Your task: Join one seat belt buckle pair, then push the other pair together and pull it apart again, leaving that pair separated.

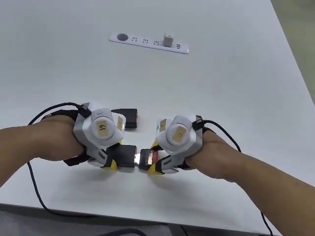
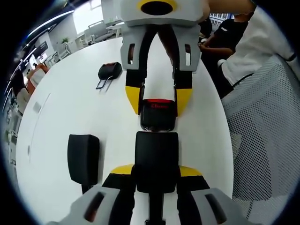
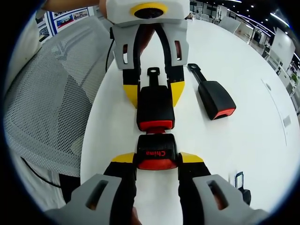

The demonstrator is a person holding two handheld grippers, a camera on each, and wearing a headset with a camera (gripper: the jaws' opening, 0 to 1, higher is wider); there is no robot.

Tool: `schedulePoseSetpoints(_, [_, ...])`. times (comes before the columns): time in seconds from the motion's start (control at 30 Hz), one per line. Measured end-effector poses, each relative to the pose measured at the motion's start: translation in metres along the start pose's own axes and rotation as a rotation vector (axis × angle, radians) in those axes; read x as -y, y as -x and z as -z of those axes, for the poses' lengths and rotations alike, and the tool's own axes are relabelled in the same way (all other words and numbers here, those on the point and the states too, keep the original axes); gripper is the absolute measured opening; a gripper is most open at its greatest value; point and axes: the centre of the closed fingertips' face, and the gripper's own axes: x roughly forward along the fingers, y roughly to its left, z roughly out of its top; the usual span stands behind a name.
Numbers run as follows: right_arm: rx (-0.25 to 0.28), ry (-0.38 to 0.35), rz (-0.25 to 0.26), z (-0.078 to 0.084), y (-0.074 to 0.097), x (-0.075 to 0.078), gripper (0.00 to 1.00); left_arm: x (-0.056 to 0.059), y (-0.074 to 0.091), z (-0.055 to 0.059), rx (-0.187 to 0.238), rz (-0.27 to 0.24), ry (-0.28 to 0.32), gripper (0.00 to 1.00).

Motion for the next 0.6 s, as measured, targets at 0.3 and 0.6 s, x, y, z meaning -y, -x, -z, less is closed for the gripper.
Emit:
schedulePoseSetpoints(0.3, [0.057, 0.001, 0.012, -0.012, 0.014, -0.001, 0.33, -0.002, 0.011, -0.012, 0.054, -0.033, 0.047, 0.41])
schedulePoseSetpoints(0.6, [0.119, -0.025, 0.004, -0.021, 0.032, 0.002, 0.32, -0.005, 0.034, -0.025, 0.109, -0.033, 0.047, 0.42])
